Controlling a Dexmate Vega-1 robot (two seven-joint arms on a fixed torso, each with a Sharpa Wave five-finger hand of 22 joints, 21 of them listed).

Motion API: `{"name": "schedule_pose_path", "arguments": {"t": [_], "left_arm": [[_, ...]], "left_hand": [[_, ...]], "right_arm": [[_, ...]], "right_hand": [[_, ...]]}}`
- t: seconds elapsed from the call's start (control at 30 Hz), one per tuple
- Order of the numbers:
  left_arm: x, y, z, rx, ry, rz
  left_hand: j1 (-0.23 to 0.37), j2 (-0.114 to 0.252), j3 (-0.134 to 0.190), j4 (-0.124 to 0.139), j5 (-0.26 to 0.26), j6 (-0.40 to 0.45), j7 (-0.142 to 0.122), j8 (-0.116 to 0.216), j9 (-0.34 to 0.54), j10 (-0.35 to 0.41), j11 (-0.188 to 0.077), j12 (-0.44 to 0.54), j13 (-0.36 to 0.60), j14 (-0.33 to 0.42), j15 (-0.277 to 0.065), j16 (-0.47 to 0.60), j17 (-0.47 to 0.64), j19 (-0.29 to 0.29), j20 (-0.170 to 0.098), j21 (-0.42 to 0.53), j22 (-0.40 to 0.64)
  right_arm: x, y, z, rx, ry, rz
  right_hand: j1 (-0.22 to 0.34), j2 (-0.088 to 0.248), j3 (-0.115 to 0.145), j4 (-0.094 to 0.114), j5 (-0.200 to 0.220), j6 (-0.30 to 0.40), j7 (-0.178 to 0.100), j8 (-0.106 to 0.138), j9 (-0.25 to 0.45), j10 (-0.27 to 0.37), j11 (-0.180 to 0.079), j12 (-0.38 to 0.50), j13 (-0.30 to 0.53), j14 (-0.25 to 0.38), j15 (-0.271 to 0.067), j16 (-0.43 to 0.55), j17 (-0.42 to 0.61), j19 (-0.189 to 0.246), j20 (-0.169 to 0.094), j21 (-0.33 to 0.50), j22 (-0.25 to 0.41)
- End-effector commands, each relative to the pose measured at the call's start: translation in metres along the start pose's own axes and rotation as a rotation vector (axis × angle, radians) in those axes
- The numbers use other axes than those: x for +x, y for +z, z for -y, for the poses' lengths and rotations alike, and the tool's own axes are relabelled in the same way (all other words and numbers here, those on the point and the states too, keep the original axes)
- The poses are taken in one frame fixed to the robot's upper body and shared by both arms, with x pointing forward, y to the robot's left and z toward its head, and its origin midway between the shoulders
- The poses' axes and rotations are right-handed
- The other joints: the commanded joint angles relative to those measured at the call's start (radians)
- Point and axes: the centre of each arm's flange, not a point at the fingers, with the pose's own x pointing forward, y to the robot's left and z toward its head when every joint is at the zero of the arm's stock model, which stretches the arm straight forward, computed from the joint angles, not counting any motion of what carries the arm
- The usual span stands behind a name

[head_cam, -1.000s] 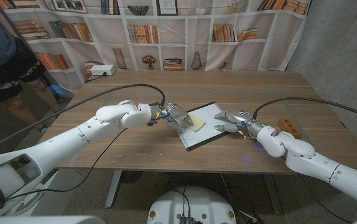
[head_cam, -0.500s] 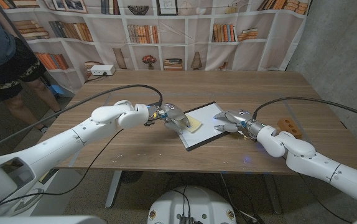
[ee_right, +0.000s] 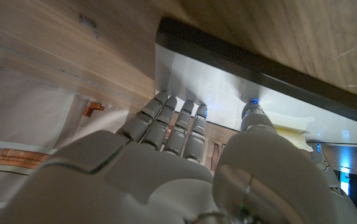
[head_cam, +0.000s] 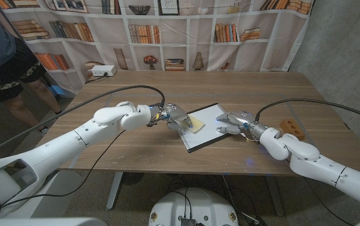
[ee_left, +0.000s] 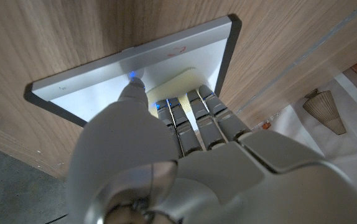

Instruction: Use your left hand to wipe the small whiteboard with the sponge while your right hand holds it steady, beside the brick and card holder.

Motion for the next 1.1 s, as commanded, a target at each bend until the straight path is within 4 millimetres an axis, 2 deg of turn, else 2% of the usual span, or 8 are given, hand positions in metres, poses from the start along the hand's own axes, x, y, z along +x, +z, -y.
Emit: {"name": "schedule_pose_path", "arguments": {"t": [0.03, 0.4, 0.67, 0.87, 1.1], "left_arm": [[0.019, -0.001, -0.017, 0.020, 0.044, 0.022], [0.044, -0.002, -0.032, 0.080, 0.072, 0.059], [0.056, -0.004, -0.038, 0.105, 0.077, 0.079], [0.052, -0.004, -0.036, 0.099, 0.077, 0.088], [0.035, -0.006, -0.028, 0.082, 0.058, 0.062]], "left_hand": [[-0.030, -0.001, -0.008, 0.020, -0.004, 0.009, 0.007, 0.003, 0.001, 0.004, 0.000, 0.005, 0.003, -0.002, -0.080, 0.009, 0.004, -0.003, -0.031, -0.004, 0.004], [-0.044, -0.002, -0.012, 0.027, -0.004, 0.008, 0.006, 0.002, 0.001, 0.004, 0.002, 0.006, 0.003, -0.003, -0.079, 0.009, 0.004, -0.003, -0.030, -0.004, 0.004], [-0.047, -0.004, -0.013, 0.028, -0.003, 0.009, 0.005, 0.003, 0.001, 0.004, 0.001, 0.006, 0.003, -0.003, -0.080, 0.010, 0.004, -0.003, -0.029, -0.005, 0.004], [-0.045, -0.007, -0.012, 0.026, -0.002, 0.008, 0.003, 0.003, 0.001, 0.004, 0.000, 0.006, 0.003, -0.002, -0.081, 0.010, 0.003, -0.004, -0.029, -0.005, 0.003], [-0.042, -0.007, -0.011, 0.024, -0.001, 0.007, 0.002, 0.002, 0.001, 0.006, -0.002, 0.006, 0.002, -0.001, -0.083, 0.010, 0.003, -0.004, -0.030, -0.005, 0.003]], "right_arm": [[-0.003, -0.003, 0.004, 0.002, -0.003, 0.001], [-0.002, -0.003, 0.004, 0.005, -0.006, -0.001], [-0.003, -0.001, 0.002, 0.014, -0.007, -0.010], [-0.003, 0.002, -0.001, 0.022, -0.001, -0.011], [-0.004, 0.000, -0.001, 0.021, -0.001, -0.017]], "right_hand": [[-0.004, -0.004, 0.006, 0.000, -0.002, 0.008, 0.002, -0.002, 0.005, 0.008, 0.010, 0.005, 0.004, 0.004, -0.079, 0.002, 0.000, 0.005, -0.075, 0.006, 0.004], [-0.005, -0.003, 0.006, 0.000, -0.002, 0.008, 0.002, -0.002, 0.005, 0.008, 0.010, 0.004, 0.004, 0.003, -0.079, 0.001, 0.000, 0.005, -0.075, 0.006, 0.004], [-0.005, -0.003, 0.007, 0.000, -0.002, 0.009, 0.002, -0.001, 0.005, 0.009, 0.010, 0.004, 0.004, 0.003, -0.078, 0.002, 0.000, 0.005, -0.075, 0.006, 0.004], [-0.005, -0.003, 0.007, 0.000, -0.003, 0.008, 0.002, -0.002, 0.005, 0.009, 0.010, 0.004, 0.004, 0.004, -0.080, 0.002, 0.000, 0.005, -0.075, 0.006, 0.004], [-0.006, -0.003, 0.007, 0.000, -0.003, 0.008, 0.002, -0.002, 0.005, 0.009, 0.011, 0.004, 0.004, 0.004, -0.078, 0.002, 0.000, 0.005, -0.075, 0.006, 0.004]]}}
